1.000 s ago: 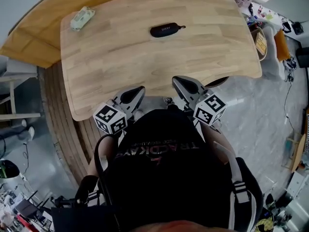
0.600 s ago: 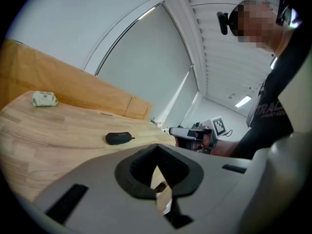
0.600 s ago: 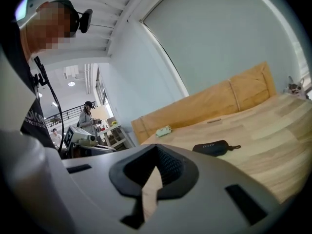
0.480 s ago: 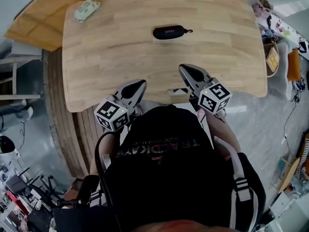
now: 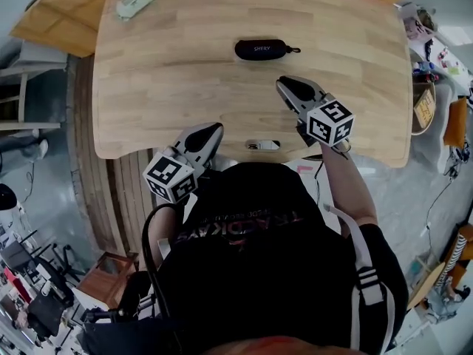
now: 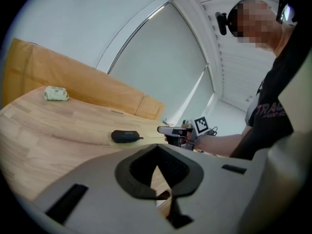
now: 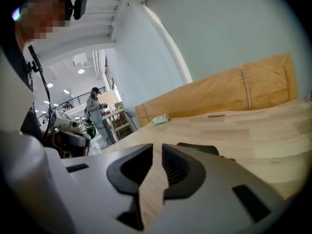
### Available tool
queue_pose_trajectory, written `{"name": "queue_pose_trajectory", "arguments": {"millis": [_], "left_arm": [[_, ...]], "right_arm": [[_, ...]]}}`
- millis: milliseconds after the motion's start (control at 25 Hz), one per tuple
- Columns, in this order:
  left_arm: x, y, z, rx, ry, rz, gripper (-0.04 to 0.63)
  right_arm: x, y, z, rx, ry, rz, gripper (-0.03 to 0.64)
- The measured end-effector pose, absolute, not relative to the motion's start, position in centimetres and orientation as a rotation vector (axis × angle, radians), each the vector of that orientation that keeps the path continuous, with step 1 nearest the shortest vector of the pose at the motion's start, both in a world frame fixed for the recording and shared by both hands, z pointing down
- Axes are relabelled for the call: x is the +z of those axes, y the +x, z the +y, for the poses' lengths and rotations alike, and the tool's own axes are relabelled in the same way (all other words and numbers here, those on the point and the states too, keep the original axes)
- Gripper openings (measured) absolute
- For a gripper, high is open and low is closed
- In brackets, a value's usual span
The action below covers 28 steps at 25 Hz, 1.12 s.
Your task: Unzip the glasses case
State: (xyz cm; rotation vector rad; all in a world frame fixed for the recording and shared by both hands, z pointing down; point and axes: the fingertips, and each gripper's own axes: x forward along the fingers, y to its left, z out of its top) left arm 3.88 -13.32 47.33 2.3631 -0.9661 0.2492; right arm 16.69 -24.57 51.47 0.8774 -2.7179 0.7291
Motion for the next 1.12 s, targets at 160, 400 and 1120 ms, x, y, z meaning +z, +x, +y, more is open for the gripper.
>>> {"name": "queue_pose_trajectory", "arguments": {"millis": [160, 400, 1120], "left_arm": [[47.3, 4.1, -13.6, 0.246, 2.331, -1.017, 0.002], [47.3, 3.8, -13.4, 0.242, 2.264, -1.086, 0.002], [48.1, 1.0, -9.5, 0.222, 2.067, -1.272, 0.002]], "right_arm": [[54.2, 17.1, -28.2, 0.562, 0.766, -2.617, 0.14], [59.8, 16.7, -33.5, 0.058, 0.463, -2.279, 0.293], [68.0, 12.0, -37.5, -0.126, 0.022, -1.948, 0.387]]}}
